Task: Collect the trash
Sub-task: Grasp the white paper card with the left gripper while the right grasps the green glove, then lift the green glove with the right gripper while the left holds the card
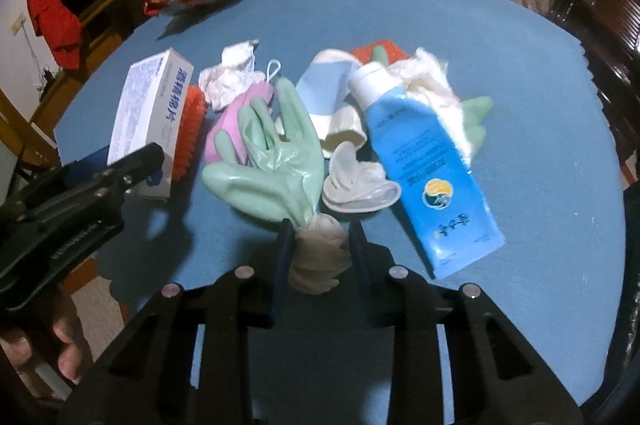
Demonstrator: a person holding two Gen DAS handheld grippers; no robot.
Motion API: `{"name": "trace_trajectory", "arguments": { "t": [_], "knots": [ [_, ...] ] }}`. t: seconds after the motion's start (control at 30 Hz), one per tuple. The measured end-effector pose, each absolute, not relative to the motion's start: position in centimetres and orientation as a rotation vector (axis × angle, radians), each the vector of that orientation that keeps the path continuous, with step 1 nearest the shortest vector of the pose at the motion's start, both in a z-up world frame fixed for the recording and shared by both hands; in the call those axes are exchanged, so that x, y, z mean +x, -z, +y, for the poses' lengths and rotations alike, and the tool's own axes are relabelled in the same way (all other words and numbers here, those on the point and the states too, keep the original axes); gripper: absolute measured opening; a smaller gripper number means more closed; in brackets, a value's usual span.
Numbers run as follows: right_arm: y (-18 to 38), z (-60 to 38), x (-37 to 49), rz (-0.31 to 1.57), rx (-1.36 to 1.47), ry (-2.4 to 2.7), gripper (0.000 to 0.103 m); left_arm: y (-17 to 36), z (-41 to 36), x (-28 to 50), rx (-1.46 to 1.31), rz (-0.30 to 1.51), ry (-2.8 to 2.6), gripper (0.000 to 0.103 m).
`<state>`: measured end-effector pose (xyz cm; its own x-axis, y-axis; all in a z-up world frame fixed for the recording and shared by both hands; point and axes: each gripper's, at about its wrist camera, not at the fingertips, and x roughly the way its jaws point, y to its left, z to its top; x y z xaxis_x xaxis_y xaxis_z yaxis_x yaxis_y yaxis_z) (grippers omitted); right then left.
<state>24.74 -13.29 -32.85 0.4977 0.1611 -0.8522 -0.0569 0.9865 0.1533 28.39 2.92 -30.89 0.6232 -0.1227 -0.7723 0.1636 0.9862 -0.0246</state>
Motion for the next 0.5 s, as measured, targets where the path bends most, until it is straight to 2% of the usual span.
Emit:
{"name": "trace_trajectory", "arguments": {
  "t": [0.5],
  "knots": [
    [27.9,-15.4,23.1,0.971,0.133,-0.147,0.025,28.2,1.0,26.3,0.068,0.850,0.182,0.054]
  ]
}}
